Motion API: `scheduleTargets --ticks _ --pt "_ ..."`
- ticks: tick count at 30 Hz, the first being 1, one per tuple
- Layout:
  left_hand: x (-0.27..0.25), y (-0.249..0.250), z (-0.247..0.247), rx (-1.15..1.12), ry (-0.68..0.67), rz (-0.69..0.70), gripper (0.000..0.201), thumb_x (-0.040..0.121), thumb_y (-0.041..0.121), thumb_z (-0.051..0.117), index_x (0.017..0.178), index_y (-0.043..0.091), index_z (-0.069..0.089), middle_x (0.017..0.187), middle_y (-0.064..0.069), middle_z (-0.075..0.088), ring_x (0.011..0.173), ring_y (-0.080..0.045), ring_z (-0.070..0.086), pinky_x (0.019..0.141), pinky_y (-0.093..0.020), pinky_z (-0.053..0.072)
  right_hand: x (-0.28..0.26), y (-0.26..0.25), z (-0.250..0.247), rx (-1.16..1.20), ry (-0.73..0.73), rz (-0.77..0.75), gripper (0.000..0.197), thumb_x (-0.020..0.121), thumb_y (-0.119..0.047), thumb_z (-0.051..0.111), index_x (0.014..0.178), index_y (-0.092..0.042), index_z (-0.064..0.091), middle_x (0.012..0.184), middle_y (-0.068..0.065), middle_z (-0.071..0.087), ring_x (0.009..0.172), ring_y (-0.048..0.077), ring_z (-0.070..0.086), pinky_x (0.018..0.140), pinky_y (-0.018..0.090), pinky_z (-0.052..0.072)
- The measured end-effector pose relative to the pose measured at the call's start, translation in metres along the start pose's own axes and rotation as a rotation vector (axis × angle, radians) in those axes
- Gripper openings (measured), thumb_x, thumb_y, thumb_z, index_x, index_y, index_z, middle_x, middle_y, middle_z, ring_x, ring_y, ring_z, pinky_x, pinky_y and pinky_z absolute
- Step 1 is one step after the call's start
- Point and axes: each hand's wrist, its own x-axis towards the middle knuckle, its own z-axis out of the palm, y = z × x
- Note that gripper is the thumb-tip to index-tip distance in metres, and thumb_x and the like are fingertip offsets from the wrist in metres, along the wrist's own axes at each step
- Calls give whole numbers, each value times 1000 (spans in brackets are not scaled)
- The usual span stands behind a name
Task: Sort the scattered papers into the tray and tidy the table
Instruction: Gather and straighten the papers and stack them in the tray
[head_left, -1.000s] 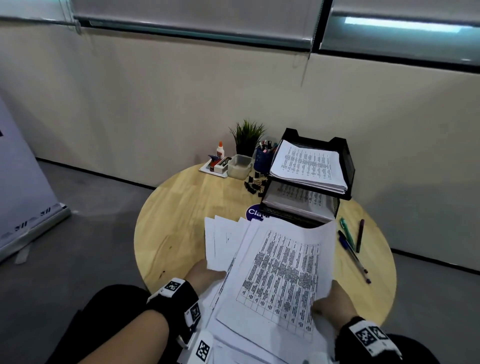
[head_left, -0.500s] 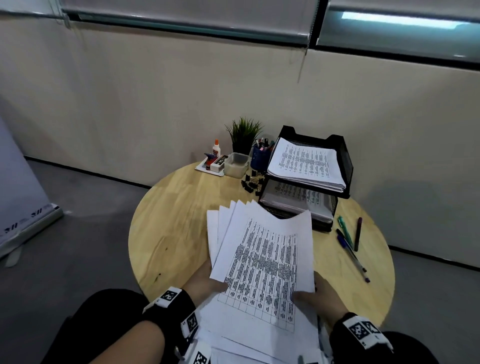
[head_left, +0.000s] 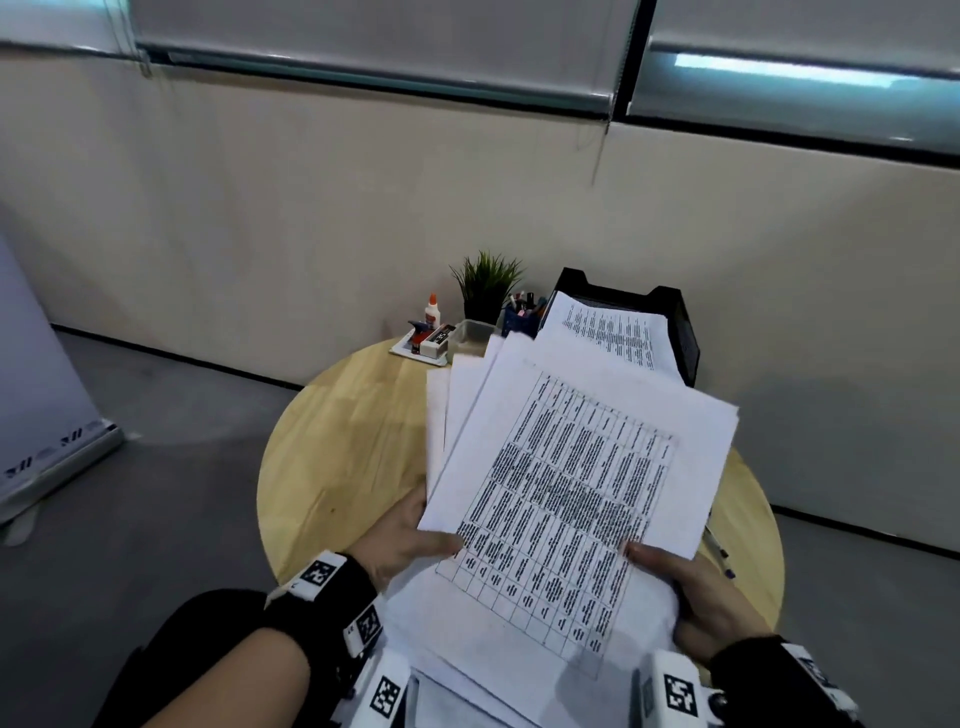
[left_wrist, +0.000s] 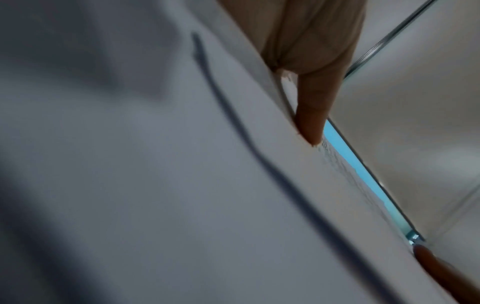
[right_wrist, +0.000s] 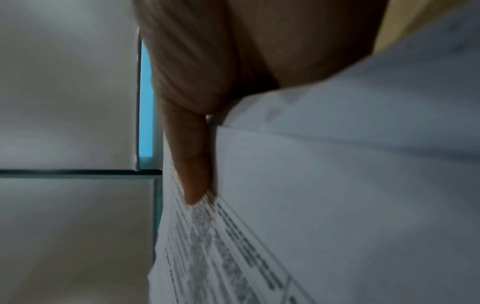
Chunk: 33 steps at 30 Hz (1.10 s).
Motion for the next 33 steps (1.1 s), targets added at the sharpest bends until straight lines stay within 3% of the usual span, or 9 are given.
scheduleTargets --ticks 3,5,7,10,13,16,21,26,33 --pt "8 31 7 37 67 103 55 76 -16 63 122 12 50 109 0 68 94 -11 67 76 -22 55 -3 -21 13 -115 38 -193 51 61 4 71 111 1 63 106 15 72 97 29 68 72 33 59" --pt "17 55 14 76 127 200 54 79 -14 61 124 11 46 112 -2 65 97 -10 65 86 -25 54 -1 -35 19 -164 102 -329 46 71 9 67 116 10 59 109 20 69 87 22 71 66 25 58" --pt "27 77 20 91 175 291 53 81 -11 60 128 9 44 119 -6 62 106 -17 61 95 -32 49 1 -50 27 -210 146 -447 36 78 9 64 114 11 60 111 22 67 85 22 71 72 29 59" --pt "38 106 29 57 217 379 44 82 -12 59 119 9 49 114 -8 63 104 -21 61 90 -29 50 3 -73 38 -272 185 -518 20 76 -4 72 95 2 69 101 10 72 87 24 72 72 30 59" --pt "47 118 35 15 264 406 34 81 -1 66 109 13 54 106 -3 66 102 -20 63 86 -26 51 9 -80 41 -207 173 -581 56 50 -22 90 99 -2 72 105 9 73 101 30 68 91 42 51" --pt "51 110 38 15 299 393 57 73 22 75 123 7 53 111 -7 68 104 -20 64 92 -33 52 12 -70 45 -267 132 -577 80 31 -41 95 101 -8 73 107 8 73 103 27 67 93 43 49" --pt "52 94 47 -13 369 342 35 82 18 69 114 16 56 110 -3 68 106 -21 63 96 -39 50 16 -57 51 -359 125 -579 44 54 -19 83 97 -17 72 99 2 75 97 23 69 94 46 51" --pt "48 115 58 -96 360 432 35 87 17 62 121 11 53 114 -4 68 106 -16 65 94 -36 51 14 -70 65 -270 175 -607 31 62 -19 79 93 -17 73 97 2 75 96 23 69 94 46 51" --pt "47 113 53 -120 342 447 51 80 12 69 126 11 47 110 -4 66 102 -17 63 85 -26 55 13 -80 60 -286 135 -560 57 47 -34 91 96 -12 73 97 8 75 100 28 69 94 46 51"
